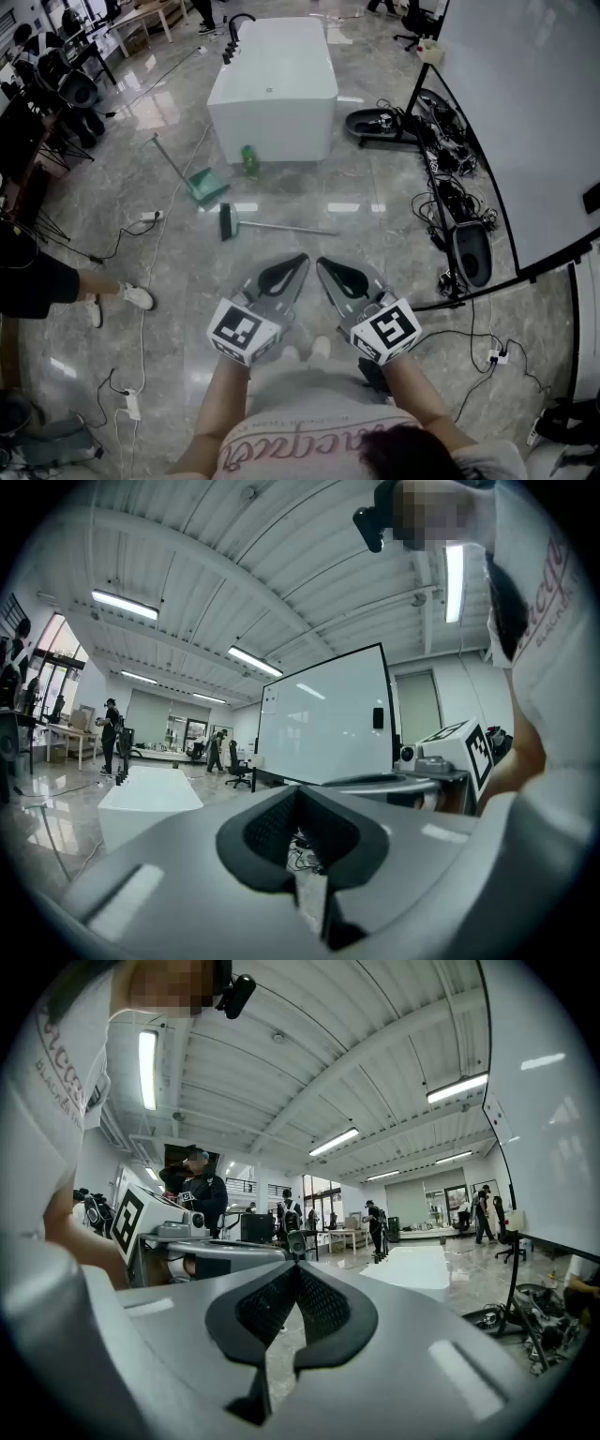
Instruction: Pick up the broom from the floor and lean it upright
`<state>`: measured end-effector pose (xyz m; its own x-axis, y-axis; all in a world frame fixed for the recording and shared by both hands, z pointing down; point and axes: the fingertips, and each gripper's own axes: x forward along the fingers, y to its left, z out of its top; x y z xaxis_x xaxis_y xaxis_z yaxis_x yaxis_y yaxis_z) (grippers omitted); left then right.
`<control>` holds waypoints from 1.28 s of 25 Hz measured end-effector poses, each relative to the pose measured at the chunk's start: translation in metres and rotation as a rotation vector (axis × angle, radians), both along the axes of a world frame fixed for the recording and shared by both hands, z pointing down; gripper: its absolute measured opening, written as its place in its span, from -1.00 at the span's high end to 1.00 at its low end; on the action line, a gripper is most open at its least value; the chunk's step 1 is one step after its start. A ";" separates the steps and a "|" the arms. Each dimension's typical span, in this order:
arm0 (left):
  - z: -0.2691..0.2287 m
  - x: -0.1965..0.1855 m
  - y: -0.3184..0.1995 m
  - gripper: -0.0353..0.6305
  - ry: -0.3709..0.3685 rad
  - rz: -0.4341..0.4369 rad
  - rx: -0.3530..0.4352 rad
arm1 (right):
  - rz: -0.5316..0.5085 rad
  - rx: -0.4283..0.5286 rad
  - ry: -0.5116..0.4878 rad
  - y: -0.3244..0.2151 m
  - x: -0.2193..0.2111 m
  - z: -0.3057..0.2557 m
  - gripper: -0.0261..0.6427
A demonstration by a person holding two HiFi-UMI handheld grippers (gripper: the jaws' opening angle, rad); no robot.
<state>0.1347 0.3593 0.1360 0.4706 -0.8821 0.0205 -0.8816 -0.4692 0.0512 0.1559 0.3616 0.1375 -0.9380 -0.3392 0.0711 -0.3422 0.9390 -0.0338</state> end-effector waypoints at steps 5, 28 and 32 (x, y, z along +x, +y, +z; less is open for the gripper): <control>-0.002 -0.007 -0.003 0.89 -0.003 -0.002 0.006 | -0.005 0.016 0.008 -0.001 -0.009 -0.001 0.92; 0.020 -0.003 -0.022 0.89 0.009 -0.086 -0.047 | 0.080 -0.069 -0.029 -0.065 0.040 -0.004 0.92; 0.030 0.001 -0.029 0.89 0.011 -0.076 -0.070 | 0.091 -0.081 -0.012 -0.078 0.044 0.004 0.92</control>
